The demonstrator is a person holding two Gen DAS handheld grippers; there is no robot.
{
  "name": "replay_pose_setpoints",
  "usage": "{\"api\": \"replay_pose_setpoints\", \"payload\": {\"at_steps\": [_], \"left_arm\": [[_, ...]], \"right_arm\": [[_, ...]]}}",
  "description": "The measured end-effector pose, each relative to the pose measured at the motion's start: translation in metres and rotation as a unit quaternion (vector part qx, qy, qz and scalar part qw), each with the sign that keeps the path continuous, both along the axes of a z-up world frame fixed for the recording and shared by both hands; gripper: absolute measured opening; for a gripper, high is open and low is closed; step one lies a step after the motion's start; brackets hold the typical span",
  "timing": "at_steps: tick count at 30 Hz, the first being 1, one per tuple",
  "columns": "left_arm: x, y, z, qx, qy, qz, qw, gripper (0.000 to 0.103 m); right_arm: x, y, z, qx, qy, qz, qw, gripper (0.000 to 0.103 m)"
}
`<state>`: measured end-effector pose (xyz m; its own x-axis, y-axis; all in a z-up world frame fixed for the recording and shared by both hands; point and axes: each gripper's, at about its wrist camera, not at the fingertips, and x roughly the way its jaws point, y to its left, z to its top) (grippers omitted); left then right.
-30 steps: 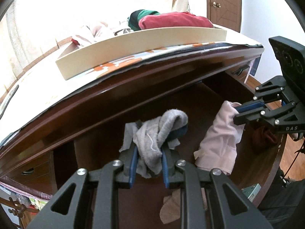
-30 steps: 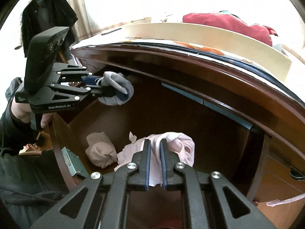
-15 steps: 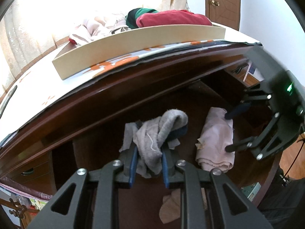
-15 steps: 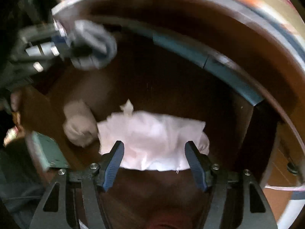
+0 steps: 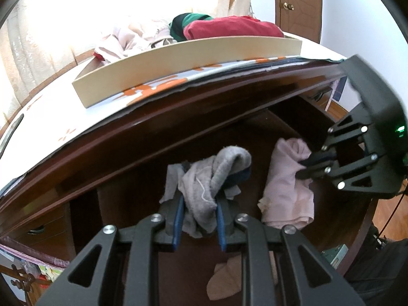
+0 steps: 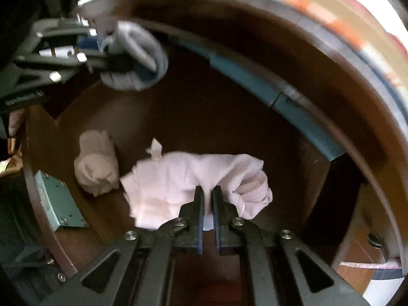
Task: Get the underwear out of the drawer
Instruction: 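Lift both held garments out of the drawer over the cardboard tray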
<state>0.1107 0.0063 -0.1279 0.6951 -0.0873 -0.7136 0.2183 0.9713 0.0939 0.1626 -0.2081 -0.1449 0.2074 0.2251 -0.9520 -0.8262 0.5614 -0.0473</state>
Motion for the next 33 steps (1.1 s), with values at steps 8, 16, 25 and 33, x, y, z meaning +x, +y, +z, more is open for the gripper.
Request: {"api": "replay_pose_setpoints", "payload": {"at_steps": [8,16,25,33], "left_arm": [[-0.011,0.001,0.006,-0.002,-0.03,0.006,0.9995,0.02],[-0.015,0.003,0.01,-0.019,-0.046,0.006,0.9988,0.02],[-0.024,0.005,0.04,-0.028,-0.083,0.01,0.9961,0.02],[-0.015,0.008,0.066,-0.038,-0.106,0.009,0.9936,0.02]], "right_arm": [[-0.016,-0.024,0.034,0.085,-0.067,-0.015,0.994,0.005],[-0.031,-0.031,0.076,0.131,-0.106,-0.01,0.986,0.004],[-0.02,-0.016,0.108,0.152,-0.136,0.0,0.979,0.004],[-0.017,-0.017,0.138,0.162,-0.169,0.009,0.972,0.004]]}}
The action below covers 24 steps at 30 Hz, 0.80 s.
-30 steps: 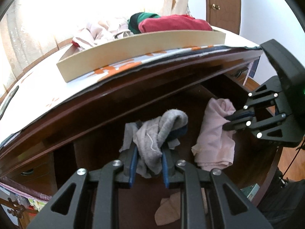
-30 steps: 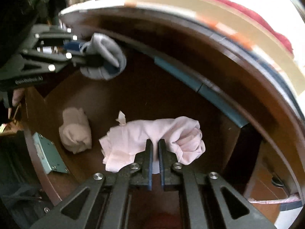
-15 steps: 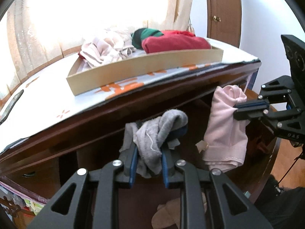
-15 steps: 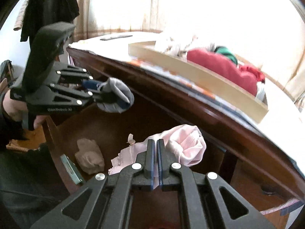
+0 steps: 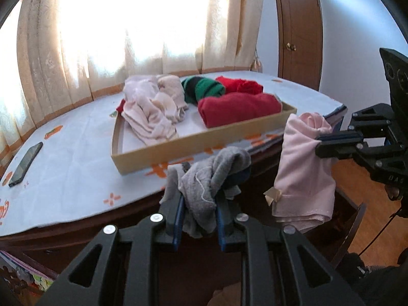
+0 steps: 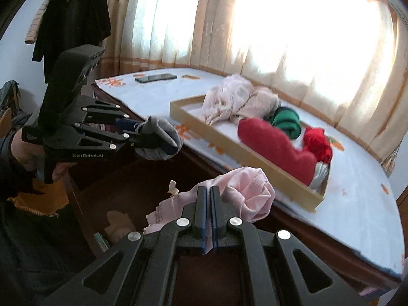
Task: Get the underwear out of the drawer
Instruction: 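Lift both held garments out of the drawer over the cardboard tray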
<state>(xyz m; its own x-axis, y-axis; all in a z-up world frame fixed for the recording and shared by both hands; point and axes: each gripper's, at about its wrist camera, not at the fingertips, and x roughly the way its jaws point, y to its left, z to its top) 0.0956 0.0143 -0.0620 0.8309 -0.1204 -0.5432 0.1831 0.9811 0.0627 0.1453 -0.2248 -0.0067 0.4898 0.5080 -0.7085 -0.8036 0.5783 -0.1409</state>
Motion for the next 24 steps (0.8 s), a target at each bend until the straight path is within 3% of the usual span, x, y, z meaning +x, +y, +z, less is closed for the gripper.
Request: {"api": "replay_pose_setpoints", "payload": {"at_steps": [16,24], "left_arm": [[0.031,0.002,0.058,0.02,-0.051,0.003,0.9985,0.02],[0.054,-0.003,0.072,0.035,-0.058,0.001,0.9977,0.02]], "right_arm": [[0.037,0.01,0.066,0.017,-0.065,-0.001,0.998,0.004],[0.066,0.014,0.077,0.026,-0.075,-0.017,0.997,0.004]]}}
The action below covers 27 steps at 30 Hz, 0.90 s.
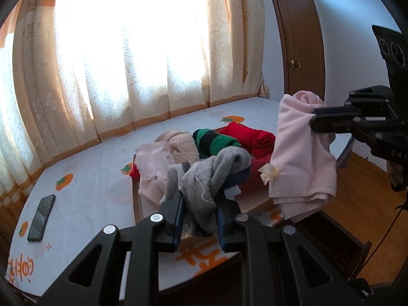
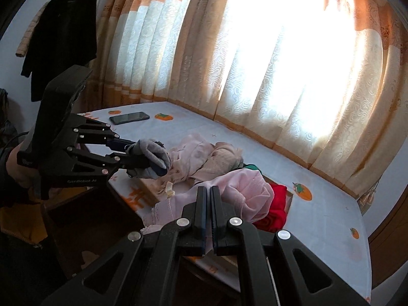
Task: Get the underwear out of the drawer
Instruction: 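Lift both held garments out of the drawer over the cardboard tray, then lower both garments into the tray and open both tools to release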
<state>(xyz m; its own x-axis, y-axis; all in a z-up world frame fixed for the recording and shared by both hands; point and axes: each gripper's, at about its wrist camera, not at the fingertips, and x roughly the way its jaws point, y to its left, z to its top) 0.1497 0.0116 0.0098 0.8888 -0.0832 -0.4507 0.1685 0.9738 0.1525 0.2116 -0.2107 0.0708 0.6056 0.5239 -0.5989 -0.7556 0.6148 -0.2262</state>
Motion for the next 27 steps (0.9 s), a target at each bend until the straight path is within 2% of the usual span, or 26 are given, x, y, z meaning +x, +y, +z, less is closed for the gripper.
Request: {"api": "replay_pose_setpoints", "payload": {"at_steps": [12,27], "left_arm": [[0.035,-0.001,0.005,0.002,0.014,0.009,0.9999,0.02],[0.062,-0.001,-0.005,0.0,0.034,0.019,0.9992,0.02]], "right_arm": [[0.052,0.002,-0.001,0.011,0.009,-0.034,0.999,0.004],[0.087,0.003,-0.016,0.012,0.032,-0.055,0.998,0.004]]}}
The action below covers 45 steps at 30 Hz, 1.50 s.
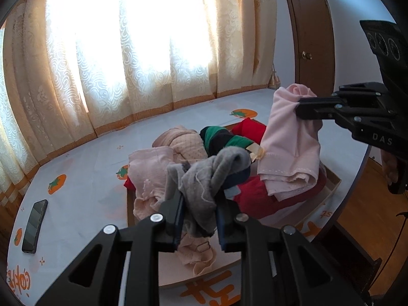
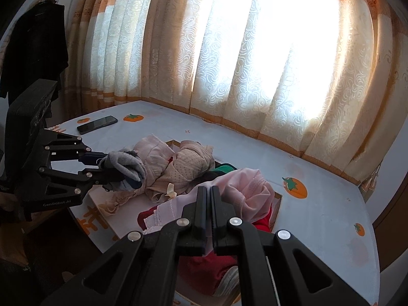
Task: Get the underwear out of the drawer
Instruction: 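Lower both garments into the tray and open both tools to release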
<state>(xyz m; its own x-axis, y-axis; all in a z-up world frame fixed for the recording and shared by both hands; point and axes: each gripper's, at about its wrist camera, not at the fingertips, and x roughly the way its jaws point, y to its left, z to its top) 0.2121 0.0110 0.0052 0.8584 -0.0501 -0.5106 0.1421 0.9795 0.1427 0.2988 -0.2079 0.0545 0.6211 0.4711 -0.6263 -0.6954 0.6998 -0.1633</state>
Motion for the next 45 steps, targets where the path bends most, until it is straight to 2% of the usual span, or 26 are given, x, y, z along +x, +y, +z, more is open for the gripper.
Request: {"api": "replay_pose_setpoints", "payload": {"at_steps": [9,16,18,22,28,31,33,35,39,43,45], "left_arm": [[0.011,-0.004,-0.003,-0.002,0.016,-0.006,0.9998,0.02],[0.021,-0.008,-0.018,-0.002,0.049,-0.015,0.9987,0.021],[0.024,-0.007,-0.022,-0.006,0.054,-0.013,0.9984,0.027],[0.027,-0.009,-0.029,0.0,0.063,-0.013,0.9979,0.027],[0.023,-0.009,-0.031,0.003,0.06,-0.009,0.9981,0.045],[0.02,-0.007,-0.031,0.001,0.057,-0.007,0.9983,0.057],[0.018,-0.005,-0.03,0.001,0.052,-0.001,0.9986,0.066],[0.016,-0.003,-0.029,-0.001,0.049,0.004,0.9988,0.071],[0.007,0.0,-0.026,-0.004,0.041,0.007,0.9991,0.076],[-0.001,0.001,-0.024,-0.007,0.035,0.007,0.9993,0.08],[-0.006,0.001,-0.023,-0.01,0.03,0.005,0.9995,0.083]], "right_arm": [[0.019,0.007,-0.017,-0.009,0.022,-0.007,1.0,0.004],[0.042,0.004,-0.047,-0.031,0.075,-0.025,0.996,0.004],[0.045,0.002,-0.056,-0.035,0.083,-0.03,0.995,0.004],[0.047,-0.001,-0.062,-0.032,0.097,-0.033,0.994,0.004],[0.048,-0.002,-0.065,-0.037,0.108,-0.039,0.993,0.007],[0.047,-0.003,-0.064,-0.037,0.113,-0.041,0.992,0.012],[0.045,-0.003,-0.064,-0.04,0.11,-0.041,0.992,0.022],[0.044,-0.004,-0.063,-0.037,0.109,-0.044,0.992,0.028],[0.039,-0.008,-0.058,-0.036,0.108,-0.053,0.992,0.044],[0.031,-0.014,-0.054,-0.033,0.11,-0.058,0.992,0.055],[0.026,-0.018,-0.051,-0.026,0.114,-0.059,0.991,0.066]]}}
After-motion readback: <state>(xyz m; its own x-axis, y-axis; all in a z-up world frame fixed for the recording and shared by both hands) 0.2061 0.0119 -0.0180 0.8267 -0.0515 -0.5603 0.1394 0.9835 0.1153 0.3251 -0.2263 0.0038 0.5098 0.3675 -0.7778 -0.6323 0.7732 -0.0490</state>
